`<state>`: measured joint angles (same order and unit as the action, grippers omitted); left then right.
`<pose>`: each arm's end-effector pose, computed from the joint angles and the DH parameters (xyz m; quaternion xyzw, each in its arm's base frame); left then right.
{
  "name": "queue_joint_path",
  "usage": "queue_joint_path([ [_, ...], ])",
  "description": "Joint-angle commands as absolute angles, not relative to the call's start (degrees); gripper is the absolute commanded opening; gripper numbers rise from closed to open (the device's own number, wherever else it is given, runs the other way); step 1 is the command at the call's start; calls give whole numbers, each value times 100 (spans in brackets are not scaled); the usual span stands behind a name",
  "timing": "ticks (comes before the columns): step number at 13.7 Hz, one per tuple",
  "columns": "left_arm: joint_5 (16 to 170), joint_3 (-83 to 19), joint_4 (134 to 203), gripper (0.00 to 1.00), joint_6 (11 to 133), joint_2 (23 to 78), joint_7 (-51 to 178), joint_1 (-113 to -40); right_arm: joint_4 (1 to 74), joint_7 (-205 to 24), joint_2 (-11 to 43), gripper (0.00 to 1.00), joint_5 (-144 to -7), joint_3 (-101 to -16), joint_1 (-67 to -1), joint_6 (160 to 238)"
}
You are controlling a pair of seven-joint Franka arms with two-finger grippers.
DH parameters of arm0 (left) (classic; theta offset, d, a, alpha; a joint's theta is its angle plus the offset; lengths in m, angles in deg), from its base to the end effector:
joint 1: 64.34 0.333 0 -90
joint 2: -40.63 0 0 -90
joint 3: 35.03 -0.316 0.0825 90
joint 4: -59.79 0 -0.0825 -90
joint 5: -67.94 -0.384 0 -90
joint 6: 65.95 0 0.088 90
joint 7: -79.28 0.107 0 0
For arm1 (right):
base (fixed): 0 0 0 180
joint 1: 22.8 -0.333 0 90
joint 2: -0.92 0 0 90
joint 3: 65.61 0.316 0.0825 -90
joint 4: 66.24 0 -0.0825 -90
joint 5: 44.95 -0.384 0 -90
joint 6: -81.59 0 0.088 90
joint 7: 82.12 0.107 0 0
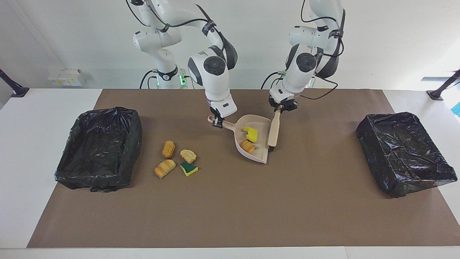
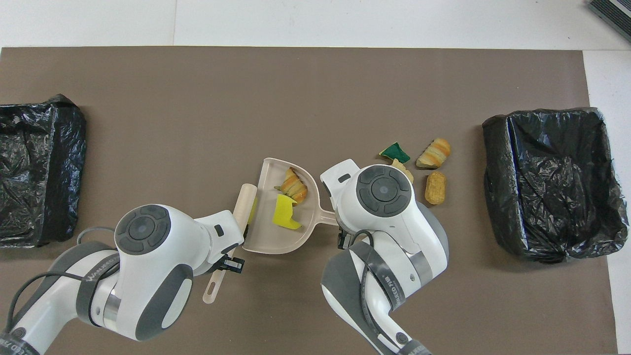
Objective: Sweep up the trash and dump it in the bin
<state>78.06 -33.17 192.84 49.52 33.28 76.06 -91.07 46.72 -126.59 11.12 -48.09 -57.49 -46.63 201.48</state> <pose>0.4073 -0.2338 0.3796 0.9780 -0.1738 -0.1056 0.0467 0.4966 0.3100 0.3777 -0.7942 -0.6060 0.0237 0.0387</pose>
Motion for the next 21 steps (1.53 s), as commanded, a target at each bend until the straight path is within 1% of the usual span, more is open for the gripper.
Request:
queue_joint_path([
  [1, 8006, -3328, 18478, 0, 4147, 3580, 7779, -9167, 4626, -13115, 1252, 0, -4934, -5708, -4487, 20252],
  [3, 8234, -3266, 18477, 0, 4145, 3536, 7717, -9334, 4626, -13177, 1269, 0, -4934, -5708, -4469, 20261],
  [5, 8314, -3266, 18460, 0, 4111, 3509, 7595, -9659, 4662, -13238, 1278, 0, -4873, -5708, -4469, 20261],
  [9, 8305, -3275, 18162, 0, 3821, 3395, 7209, -9651, 4618, -13257, 1296, 0, -4873, -5708, -4451, 20244],
  [12, 8314, -3161, 18170, 0, 3794, 3334, 6874, -9773, 4635, -13221, 1296, 0, -4873, -5708, -4469, 20252],
  [14, 8314, -3082, 18379, 0, 3750, 3141, 6759, -9870, 4670, -13221, 1287, 0, -4873, -5708, -4469, 20252],
  [16, 8314, -3081, 18879, 0, 3793, 2807, 6724, -10029, 4688, -13248, 1269, 0, -4873, -5717, -4469, 20261],
  [18, 8314, -3081, 19275, 0, 3768, 2719, 6750, -10047, 4697, -13265, 1269, 0, -4864, -5717, -4460, 20252],
  [19, 8314, -3081, 19390, 0, 3689, 2596, 6767, -10047, 4705, -13265, 1261, 0, -4864, -5717, -4460, 20252],
  [21, 8314, -3073, 19339, 0, 3514, 2595, 6733, -10116, 4723, -13283, 1252, 0, -4855, -5717, -4460, 20252],
])
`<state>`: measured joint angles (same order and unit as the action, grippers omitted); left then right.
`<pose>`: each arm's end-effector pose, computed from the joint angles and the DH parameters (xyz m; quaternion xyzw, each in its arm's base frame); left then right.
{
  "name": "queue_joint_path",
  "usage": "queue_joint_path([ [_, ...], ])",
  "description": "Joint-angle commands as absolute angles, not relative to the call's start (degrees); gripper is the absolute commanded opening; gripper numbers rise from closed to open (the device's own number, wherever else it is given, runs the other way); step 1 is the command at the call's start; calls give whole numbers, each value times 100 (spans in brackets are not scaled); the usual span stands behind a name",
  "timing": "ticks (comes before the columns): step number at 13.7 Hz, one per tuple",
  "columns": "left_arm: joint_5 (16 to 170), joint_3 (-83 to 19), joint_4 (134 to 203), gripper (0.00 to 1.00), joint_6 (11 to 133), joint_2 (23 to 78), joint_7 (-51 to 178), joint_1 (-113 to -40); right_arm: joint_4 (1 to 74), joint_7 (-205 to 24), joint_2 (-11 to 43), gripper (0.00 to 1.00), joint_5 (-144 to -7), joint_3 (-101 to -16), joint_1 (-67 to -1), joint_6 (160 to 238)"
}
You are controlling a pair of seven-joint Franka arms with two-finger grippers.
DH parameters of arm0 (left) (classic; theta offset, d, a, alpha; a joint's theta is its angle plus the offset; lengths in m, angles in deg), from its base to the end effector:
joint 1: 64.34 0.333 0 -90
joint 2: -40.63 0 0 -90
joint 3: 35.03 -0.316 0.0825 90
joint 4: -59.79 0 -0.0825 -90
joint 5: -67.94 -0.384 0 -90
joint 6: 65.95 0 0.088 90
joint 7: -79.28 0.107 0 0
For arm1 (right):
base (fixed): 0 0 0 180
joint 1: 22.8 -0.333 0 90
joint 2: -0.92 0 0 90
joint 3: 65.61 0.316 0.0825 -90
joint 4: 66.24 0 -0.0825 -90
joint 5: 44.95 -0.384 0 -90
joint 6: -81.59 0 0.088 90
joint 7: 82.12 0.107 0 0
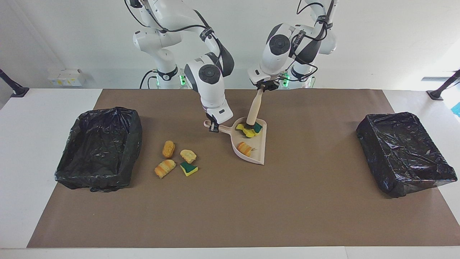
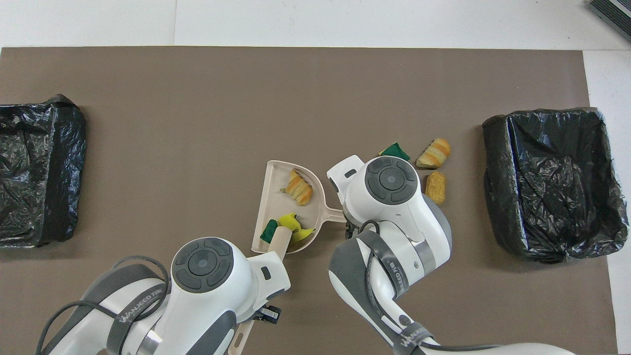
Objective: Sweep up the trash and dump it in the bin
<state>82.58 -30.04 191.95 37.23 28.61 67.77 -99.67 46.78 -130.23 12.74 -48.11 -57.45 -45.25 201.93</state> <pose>0.3235 -0.3032 0.4114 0.9633 -0.1965 -0.1793 0.0348 0.5053 0.2990 0.3615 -0.7820 -0.6210 0.0322 0.0432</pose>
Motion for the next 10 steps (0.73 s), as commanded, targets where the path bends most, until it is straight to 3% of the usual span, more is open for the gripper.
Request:
queue_joint_path([
  [1, 8314, -3073, 19295, 0, 3469, 2586, 6724, -10126, 4732, -13283, 1252, 0, -4855, -5717, -4460, 20252],
  [7, 8314, -3099, 18610, 0, 3495, 2577, 6127, -10055, 4802, -13283, 1217, 0, -4846, -5726, -4451, 20252],
  [10, 8314, -3081, 18592, 0, 3811, 2586, 5836, -10064, 4837, -13283, 1208, 0, -4846, -5726, -4443, 20261],
])
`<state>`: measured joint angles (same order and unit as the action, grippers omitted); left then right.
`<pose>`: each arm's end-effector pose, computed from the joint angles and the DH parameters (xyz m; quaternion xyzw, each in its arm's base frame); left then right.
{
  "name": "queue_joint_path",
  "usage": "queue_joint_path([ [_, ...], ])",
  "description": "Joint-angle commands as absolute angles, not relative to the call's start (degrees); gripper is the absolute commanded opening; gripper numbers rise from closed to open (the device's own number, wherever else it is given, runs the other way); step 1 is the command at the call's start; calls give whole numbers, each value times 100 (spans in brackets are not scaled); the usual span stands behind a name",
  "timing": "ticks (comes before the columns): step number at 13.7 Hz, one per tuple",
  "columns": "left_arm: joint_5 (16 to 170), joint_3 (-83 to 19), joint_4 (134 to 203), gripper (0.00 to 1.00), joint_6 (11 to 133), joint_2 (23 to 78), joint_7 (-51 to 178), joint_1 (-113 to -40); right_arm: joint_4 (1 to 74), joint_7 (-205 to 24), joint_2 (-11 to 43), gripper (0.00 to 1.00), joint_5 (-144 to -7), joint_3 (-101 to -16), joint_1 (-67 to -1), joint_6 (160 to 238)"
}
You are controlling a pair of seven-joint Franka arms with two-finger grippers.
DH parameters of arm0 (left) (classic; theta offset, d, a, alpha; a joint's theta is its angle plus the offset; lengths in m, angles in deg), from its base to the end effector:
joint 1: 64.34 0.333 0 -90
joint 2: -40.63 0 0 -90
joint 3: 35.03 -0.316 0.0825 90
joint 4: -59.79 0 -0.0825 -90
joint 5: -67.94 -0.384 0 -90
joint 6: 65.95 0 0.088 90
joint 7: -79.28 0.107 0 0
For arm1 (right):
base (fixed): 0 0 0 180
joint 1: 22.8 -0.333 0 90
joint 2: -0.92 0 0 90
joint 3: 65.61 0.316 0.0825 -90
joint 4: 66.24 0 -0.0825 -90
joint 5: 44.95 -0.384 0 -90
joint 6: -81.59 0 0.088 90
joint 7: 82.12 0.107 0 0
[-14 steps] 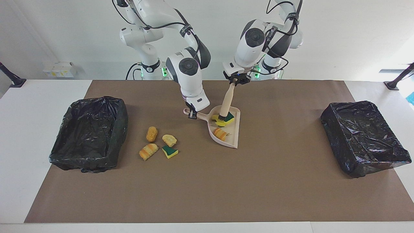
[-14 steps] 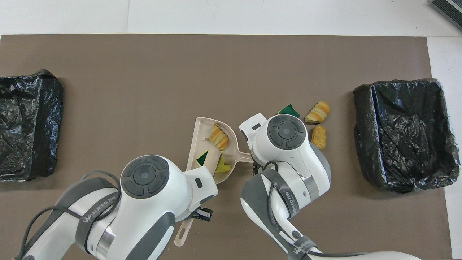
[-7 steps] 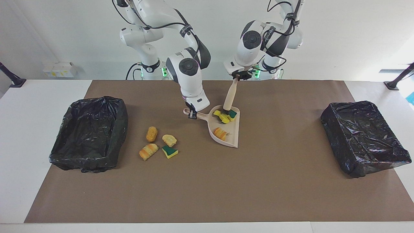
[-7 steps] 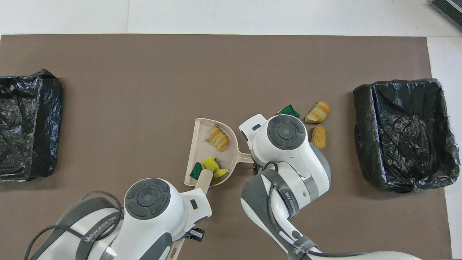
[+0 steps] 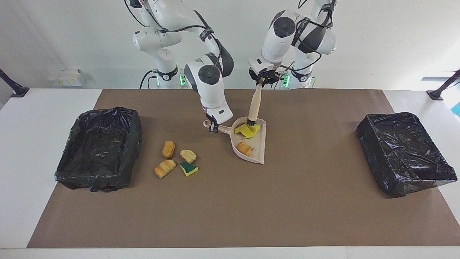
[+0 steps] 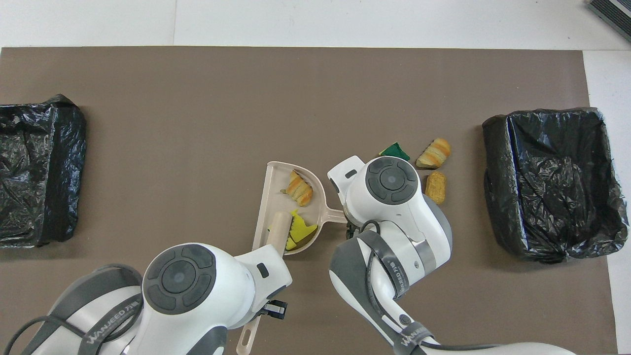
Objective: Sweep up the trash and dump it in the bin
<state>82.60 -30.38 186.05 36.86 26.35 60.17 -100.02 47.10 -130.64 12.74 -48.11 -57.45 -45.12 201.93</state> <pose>0.3357 -0.3154 0.4744 0.9802 -0.1427 -0.1242 0.0580 0.5046 0.2972 0.3590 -0.7804 -0.6228 0.0347 0.0438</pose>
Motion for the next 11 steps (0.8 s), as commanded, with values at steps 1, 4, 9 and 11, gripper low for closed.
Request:
queue_joint_path([
  [1, 8314, -3099, 18539, 0, 3794, 2586, 5853, -10055, 4837, -13274, 1208, 0, -4846, -5726, -4443, 20252],
  [4, 8288, -3161, 18302, 0, 3767, 2691, 5968, -9662, 4811, -13126, 1199, 0, -4890, -5717, -4434, 20209],
  [9, 7884, -3161, 18336, 0, 3776, 2788, 5950, -8703, 4671, -13002, 1199, 0, -5336, -5717, -4293, 20585],
  [11, 7822, -3161, 18424, 0, 3776, 2780, 5924, -8457, 4583, -12993, 1243, 0, -5400, -5708, -4293, 20648],
])
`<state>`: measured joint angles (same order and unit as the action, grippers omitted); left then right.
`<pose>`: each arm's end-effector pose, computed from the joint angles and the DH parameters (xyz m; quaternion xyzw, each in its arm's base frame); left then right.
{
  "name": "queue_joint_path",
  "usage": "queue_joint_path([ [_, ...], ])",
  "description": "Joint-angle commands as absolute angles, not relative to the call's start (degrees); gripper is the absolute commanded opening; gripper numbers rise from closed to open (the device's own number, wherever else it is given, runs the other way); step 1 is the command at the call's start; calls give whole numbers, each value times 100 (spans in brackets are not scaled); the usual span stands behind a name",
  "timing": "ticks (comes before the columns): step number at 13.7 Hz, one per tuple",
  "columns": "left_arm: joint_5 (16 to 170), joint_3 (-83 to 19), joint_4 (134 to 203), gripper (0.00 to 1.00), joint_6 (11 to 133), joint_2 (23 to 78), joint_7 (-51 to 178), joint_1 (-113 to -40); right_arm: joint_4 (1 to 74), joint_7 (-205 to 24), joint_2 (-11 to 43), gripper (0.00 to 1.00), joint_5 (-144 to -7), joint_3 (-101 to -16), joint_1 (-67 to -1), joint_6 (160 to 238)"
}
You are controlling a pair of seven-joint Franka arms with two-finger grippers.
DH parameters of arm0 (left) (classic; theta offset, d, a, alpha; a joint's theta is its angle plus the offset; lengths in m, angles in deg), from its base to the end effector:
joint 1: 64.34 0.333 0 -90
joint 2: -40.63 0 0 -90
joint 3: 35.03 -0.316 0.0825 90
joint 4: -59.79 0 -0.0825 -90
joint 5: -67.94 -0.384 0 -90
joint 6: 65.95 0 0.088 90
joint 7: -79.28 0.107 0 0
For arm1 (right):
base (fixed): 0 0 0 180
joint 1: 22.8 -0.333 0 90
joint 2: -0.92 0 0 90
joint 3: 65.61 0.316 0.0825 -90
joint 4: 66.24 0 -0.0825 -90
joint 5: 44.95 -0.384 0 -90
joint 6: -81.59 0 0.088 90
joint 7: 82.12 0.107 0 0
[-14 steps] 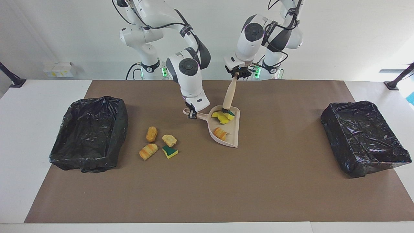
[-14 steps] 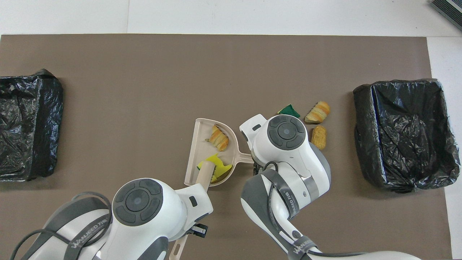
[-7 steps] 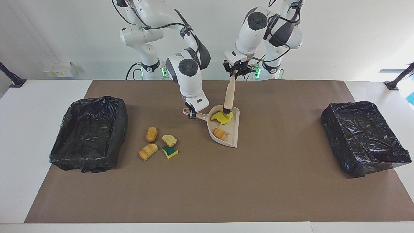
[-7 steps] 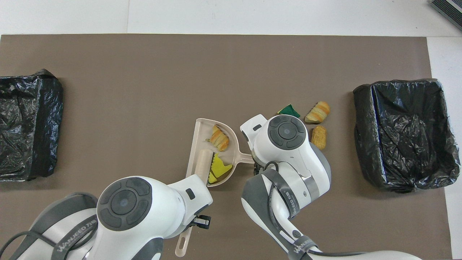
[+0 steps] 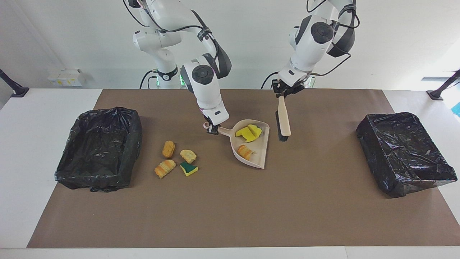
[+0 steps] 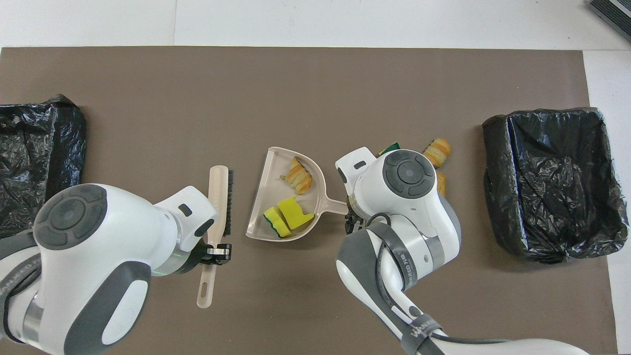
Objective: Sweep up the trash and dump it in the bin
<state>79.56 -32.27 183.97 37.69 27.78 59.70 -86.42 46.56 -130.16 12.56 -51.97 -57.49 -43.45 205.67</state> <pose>0.4203 -0.2142 0.4801 0.9935 -0.0142 -0.0962 0.0593 0.5209 0.2883 0.3707 -0.8037 -0.5914 -0.0083 0.0644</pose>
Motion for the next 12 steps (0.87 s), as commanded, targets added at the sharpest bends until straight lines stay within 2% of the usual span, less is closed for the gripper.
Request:
queue_joint_path([
  [1, 7787, -3152, 18573, 0, 3802, 2727, 5889, -8456, 4582, -12993, 1217, 0, -5400, -5708, -4267, 20665],
  [4, 7787, -2968, 19178, 0, 4292, 2525, 5364, -8604, 4503, -13238, 1103, 0, -5382, -5726, -4083, 20569],
  [6, 7787, -2757, 19496, 0, 4627, 2481, 5133, -8675, 4460, -13650, 980, 0, -5382, -5735, -3724, 20342],
  [10, 7787, -2160, 19900, 0, 5216, 2481, 4476, -8789, 3846, -14800, 935, 0, -5295, -5752, -2880, 19271],
  [12, 7787, -2009, 20155, 0, 5532, 2481, 3923, -9218, 3547, -15520, 927, 0, -5233, -5770, -2441, 18682],
])
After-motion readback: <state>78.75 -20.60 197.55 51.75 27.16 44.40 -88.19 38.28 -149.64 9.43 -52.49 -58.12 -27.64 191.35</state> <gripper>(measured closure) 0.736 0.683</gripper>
